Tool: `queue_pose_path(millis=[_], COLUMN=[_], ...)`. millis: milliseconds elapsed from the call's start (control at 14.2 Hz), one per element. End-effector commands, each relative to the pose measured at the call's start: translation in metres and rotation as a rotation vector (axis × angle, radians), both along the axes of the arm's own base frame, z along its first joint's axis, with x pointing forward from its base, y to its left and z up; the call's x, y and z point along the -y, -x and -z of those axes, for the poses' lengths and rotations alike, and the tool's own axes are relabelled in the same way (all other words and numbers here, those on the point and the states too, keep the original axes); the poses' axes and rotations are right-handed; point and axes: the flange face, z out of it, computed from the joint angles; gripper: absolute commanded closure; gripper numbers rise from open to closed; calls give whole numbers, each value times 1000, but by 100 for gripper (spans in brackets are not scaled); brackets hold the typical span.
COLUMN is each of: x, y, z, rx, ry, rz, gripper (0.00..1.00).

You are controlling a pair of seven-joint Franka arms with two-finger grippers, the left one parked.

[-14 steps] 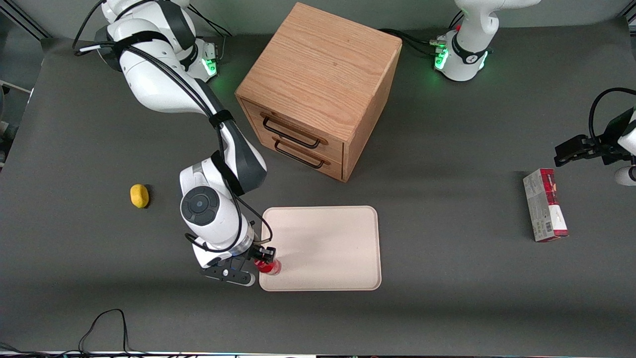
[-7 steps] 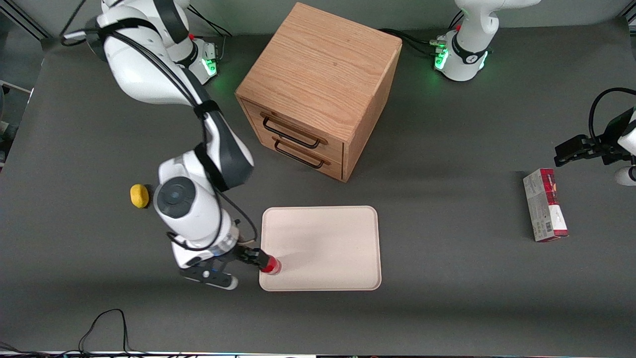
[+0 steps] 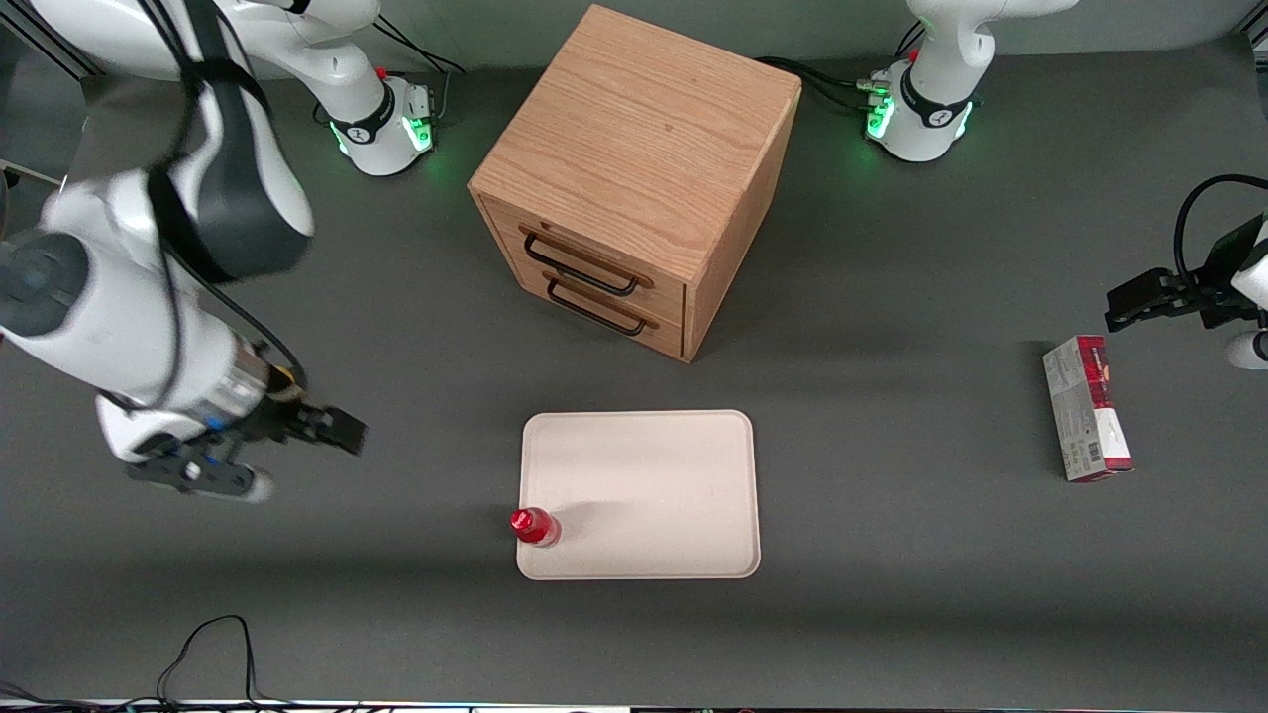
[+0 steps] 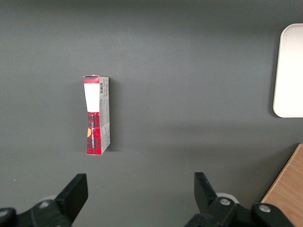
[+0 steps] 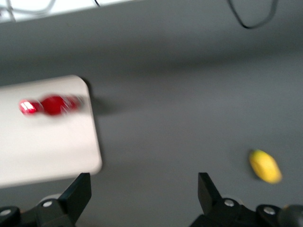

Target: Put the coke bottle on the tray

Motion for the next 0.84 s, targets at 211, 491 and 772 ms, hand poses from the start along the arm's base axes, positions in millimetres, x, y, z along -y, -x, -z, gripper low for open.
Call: queue_pose_path(millis=[211,491,772], x=[128,147,145], y=[100,132,132], z=[-52,-65,-66], rx=[-96,-88,-86], ry=[-10,-28,-28], rz=[-60,-22,-25], gripper=[0,0,0])
